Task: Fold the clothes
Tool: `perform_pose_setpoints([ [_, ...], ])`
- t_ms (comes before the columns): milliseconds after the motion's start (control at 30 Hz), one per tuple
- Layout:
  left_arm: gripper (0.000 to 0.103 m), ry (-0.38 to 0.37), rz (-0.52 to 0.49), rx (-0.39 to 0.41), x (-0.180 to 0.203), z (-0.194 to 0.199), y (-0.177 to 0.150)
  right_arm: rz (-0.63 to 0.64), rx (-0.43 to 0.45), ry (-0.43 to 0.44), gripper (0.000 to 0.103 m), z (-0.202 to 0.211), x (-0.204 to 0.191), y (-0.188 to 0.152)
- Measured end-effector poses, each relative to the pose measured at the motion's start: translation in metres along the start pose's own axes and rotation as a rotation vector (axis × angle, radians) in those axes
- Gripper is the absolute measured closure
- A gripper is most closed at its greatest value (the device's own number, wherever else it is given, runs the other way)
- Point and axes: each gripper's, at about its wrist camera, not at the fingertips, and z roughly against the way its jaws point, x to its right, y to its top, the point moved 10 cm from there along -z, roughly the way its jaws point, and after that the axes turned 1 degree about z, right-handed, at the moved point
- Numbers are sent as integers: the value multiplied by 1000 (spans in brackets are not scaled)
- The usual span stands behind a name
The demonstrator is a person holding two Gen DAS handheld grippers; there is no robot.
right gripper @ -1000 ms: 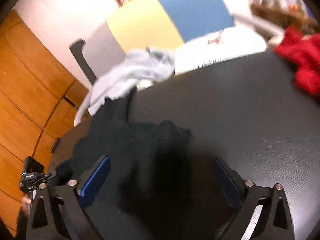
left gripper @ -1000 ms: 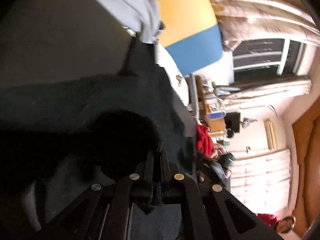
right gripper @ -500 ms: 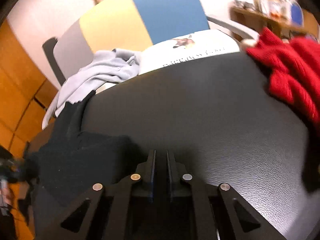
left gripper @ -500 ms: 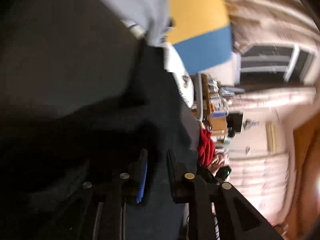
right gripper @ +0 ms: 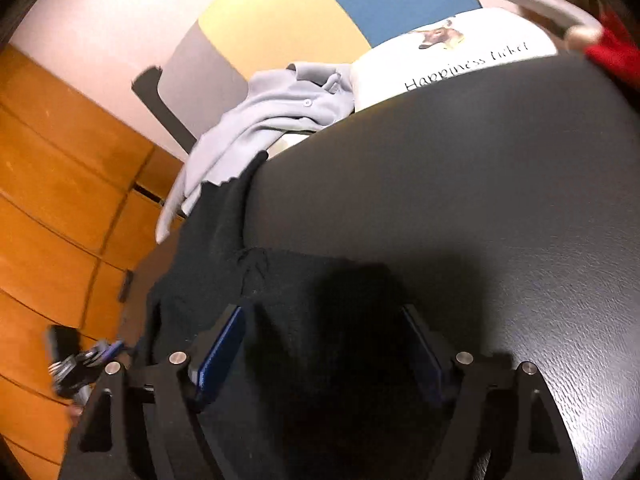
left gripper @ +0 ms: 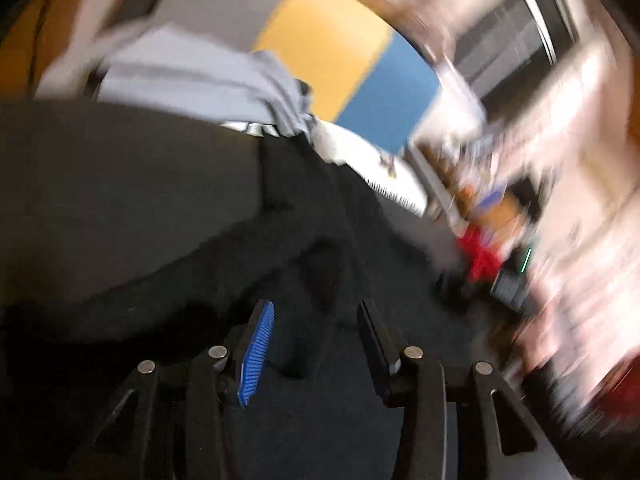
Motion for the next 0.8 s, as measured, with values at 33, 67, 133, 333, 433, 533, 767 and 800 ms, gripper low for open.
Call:
perform_pose_setpoints([
  [33,54,69,-88,-16,11,-9,-5,-1,-3,2,23,-3,-1,2],
  [67,54,126,-154,-31,18,-19,-8,-1,-3,2,20,-8,-3,6],
  [133,54,288,-275,-54,21,-40,-11,15,-4,1,15,-11,-7,7],
  [333,74,415,-281,-143,-7,-70,-5,138,-14,-54,4,-12,-17,-7],
  [433,96,174,-121,-204,-5,-60,1,190,-12,-99,8,-12,-16,-11],
  [533,96,-269,87,-239,24,-31,16,166,-10,-108,87,-6,-10,-8],
  [767,96,-679,368,-183,15,19,47,164,18,-103,92,9,-5,5],
  [800,96,-675,419,-189,1,15,45,160,20,-106,92,10,-4,6],
])
